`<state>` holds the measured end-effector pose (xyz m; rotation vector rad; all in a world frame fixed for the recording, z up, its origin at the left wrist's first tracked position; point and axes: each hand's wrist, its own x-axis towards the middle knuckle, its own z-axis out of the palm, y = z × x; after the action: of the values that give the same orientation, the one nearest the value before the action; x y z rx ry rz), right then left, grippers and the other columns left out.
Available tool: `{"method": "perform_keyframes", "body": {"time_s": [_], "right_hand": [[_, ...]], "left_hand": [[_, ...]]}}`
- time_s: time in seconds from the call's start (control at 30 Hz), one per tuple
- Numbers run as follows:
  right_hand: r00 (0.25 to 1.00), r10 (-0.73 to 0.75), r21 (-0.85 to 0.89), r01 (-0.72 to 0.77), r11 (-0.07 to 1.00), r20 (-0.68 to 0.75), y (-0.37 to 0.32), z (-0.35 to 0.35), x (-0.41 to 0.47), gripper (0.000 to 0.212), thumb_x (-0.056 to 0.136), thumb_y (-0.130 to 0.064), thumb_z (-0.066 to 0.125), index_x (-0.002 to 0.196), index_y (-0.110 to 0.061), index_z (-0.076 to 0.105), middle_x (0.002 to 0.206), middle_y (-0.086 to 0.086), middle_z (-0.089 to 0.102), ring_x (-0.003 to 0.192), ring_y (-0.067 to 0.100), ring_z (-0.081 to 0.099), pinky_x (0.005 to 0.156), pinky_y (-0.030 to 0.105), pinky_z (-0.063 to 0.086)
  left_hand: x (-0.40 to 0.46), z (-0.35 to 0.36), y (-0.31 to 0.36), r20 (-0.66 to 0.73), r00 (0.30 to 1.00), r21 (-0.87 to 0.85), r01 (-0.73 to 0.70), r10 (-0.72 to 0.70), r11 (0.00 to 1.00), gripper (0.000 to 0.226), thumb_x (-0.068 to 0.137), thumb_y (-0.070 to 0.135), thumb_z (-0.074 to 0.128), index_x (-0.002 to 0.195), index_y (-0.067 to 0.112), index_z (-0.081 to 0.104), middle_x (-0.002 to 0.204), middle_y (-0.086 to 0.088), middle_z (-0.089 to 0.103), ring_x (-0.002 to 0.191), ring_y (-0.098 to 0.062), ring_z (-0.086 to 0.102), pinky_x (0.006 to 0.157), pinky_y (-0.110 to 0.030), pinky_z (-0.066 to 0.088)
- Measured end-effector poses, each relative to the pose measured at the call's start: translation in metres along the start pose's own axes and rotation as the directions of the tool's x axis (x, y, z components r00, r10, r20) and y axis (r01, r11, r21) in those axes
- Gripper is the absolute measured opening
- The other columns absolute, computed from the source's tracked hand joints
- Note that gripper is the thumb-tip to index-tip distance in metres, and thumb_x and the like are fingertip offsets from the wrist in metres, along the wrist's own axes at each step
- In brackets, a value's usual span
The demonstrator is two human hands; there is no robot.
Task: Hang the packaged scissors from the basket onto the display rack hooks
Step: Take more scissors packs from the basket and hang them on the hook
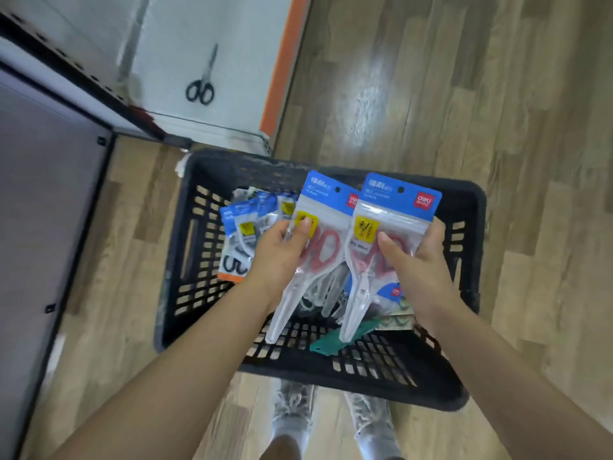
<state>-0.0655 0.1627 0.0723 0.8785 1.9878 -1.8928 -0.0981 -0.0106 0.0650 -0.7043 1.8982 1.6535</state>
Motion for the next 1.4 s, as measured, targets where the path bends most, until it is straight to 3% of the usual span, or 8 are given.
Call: {"method": "perform_keyframes", "body": {"time_s": [0.3, 0.43, 0.67, 0.8, 0.9, 1.03, 1.2, 1.4], "right_hand": [[0.945, -0.241, -0.006, 0.248, 0.969, 0.22, -0.189, 0.024, -0.067, 0.037, 0.089, 0.001, 0.058, 0.113, -0.018, 0.038, 0.087, -0.011, 0.06, 0.066, -0.008, 0.061, 0.063, 0.012, 0.052], [0.874, -0.363, -0.017, 0.389, 0.921, 0.322, -0.276, 0.04, -0.107, 0.036, 0.088, 0.002, 0.059, 0.101, -0.027, 0.042, 0.071, -0.014, 0.062, 0.055, 0.008, 0.054, 0.053, 0.018, 0.047], [0.637, -0.548, 0.058, 0.622, 0.781, 0.543, -0.395, 0.072, -0.212, 0.031, 0.088, 0.003, 0.058, 0.103, -0.016, 0.039, 0.07, -0.003, 0.053, 0.046, 0.007, 0.046, 0.045, 0.016, 0.042], [0.492, -0.568, 0.132, 0.669, 0.732, 0.66, -0.437, 0.093, -0.287, 0.03, 0.088, 0.001, 0.058, 0.108, -0.01, 0.037, 0.076, 0.01, 0.055, 0.053, 0.019, 0.047, 0.043, 0.021, 0.041], [0.404, -0.581, 0.195, 0.678, 0.708, 0.707, -0.461, 0.114, -0.341, 0.031, 0.088, 0.002, 0.059, 0.106, -0.014, 0.039, 0.077, 0.001, 0.058, 0.056, 0.009, 0.052, 0.048, 0.017, 0.044], [0.225, -0.573, 0.256, 0.728, 0.636, 0.788, -0.483, 0.147, -0.413, 0.033, 0.087, 0.001, 0.061, 0.111, -0.015, 0.044, 0.089, 0.012, 0.062, 0.057, 0.008, 0.055, 0.046, 0.019, 0.043], [0.032, -0.603, 0.42, 0.688, 0.592, 0.797, -0.5, 0.178, -0.524, 0.031, 0.087, 0.005, 0.059, 0.105, -0.014, 0.043, 0.091, -0.005, 0.061, 0.07, -0.009, 0.06, 0.062, 0.004, 0.045], [-0.103, -0.591, 0.503, 0.652, 0.568, 0.8, -0.49, 0.22, -0.626, 0.034, 0.088, 0.004, 0.057, 0.112, -0.014, 0.04, 0.095, -0.011, 0.056, 0.071, -0.02, 0.055, 0.064, -0.001, 0.041]], "left_hand": [[-0.102, -0.059, 0.135, -0.284, 0.948, -0.083, -0.176, 0.146, 0.981, 0.029, 0.093, 0.034, 0.055, 0.086, 0.006, 0.059, 0.08, -0.012, 0.06, 0.073, -0.023, 0.055, 0.073, -0.034, 0.046], [-0.158, -0.095, 0.19, -0.459, 0.871, -0.191, -0.287, 0.173, 0.938, 0.032, 0.085, 0.048, 0.062, 0.079, 0.017, 0.063, 0.084, -0.01, 0.067, 0.078, -0.022, 0.06, 0.084, -0.044, 0.051], [-0.293, -0.145, 0.268, -0.64, 0.736, -0.266, -0.484, 0.223, 0.834, 0.028, 0.086, 0.041, 0.063, 0.07, 0.019, 0.056, 0.069, -0.002, 0.059, 0.067, -0.017, 0.052, 0.068, -0.027, 0.046], [-0.386, -0.185, 0.291, -0.752, 0.621, -0.261, -0.587, 0.219, 0.766, 0.035, 0.076, 0.05, 0.067, 0.071, 0.016, 0.059, 0.076, -0.005, 0.063, 0.073, -0.019, 0.055, 0.074, -0.043, 0.052], [-0.457, -0.212, 0.297, -0.83, 0.521, -0.255, -0.672, 0.2, 0.695, 0.028, 0.089, 0.033, 0.062, 0.069, 0.015, 0.053, 0.064, 0.002, 0.056, 0.063, -0.014, 0.049, 0.063, -0.03, 0.044], [-0.541, -0.245, 0.291, -0.912, 0.386, -0.227, -0.757, 0.139, 0.613, 0.025, 0.093, 0.024, 0.057, 0.071, 0.012, 0.052, 0.066, 0.0, 0.055, 0.062, -0.012, 0.05, 0.065, -0.026, 0.044], [-0.63, -0.28, 0.273, -0.959, 0.274, -0.201, -0.83, 0.067, 0.521, 0.023, 0.093, 0.029, 0.057, 0.077, 0.012, 0.056, 0.068, 0.001, 0.061, 0.065, -0.013, 0.058, 0.066, -0.029, 0.05], [-0.718, -0.328, 0.24, -0.989, 0.15, -0.126, -0.88, 0.016, 0.457, 0.023, 0.093, 0.029, 0.057, 0.082, 0.009, 0.057, 0.08, -0.01, 0.063, 0.074, -0.022, 0.059, 0.079, -0.041, 0.052]]}}
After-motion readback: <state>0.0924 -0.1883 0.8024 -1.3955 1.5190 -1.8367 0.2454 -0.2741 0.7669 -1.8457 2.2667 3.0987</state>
